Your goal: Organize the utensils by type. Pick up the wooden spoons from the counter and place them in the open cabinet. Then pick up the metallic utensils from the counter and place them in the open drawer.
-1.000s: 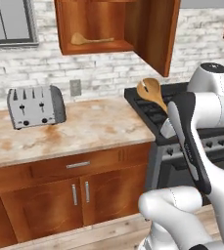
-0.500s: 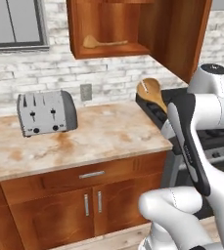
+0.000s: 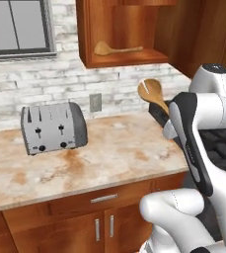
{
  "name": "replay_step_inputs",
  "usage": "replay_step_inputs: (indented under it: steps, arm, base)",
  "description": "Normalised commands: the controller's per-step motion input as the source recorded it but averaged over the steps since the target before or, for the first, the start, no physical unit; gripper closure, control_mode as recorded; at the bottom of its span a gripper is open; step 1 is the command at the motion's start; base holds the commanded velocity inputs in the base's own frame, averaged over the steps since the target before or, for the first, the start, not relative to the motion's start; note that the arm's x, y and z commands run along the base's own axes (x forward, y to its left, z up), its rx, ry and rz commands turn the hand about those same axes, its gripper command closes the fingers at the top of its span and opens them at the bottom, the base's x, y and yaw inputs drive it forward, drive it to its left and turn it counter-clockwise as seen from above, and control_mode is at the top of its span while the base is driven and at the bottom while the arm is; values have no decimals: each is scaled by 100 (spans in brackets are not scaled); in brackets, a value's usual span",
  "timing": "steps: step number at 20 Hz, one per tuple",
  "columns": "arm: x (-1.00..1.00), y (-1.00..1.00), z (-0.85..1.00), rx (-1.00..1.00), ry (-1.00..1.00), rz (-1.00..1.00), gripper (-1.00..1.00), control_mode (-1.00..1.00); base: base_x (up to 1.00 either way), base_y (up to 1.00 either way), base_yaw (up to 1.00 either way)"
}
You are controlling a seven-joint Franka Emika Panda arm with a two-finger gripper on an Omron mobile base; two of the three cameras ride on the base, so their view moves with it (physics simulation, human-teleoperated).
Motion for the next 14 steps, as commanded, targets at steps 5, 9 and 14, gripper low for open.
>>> replay_step_inputs:
  steps: [5, 9, 14]
  arm:
    - [0, 0, 0, 0, 0, 0, 100, 100]
    - [0, 0, 0, 0, 0, 0, 100, 100]
    - [0, 0, 0, 0, 0, 0, 100, 100]
  base:
    - [50, 14, 9]
    - [50, 0, 10]
    - [50, 0, 8]
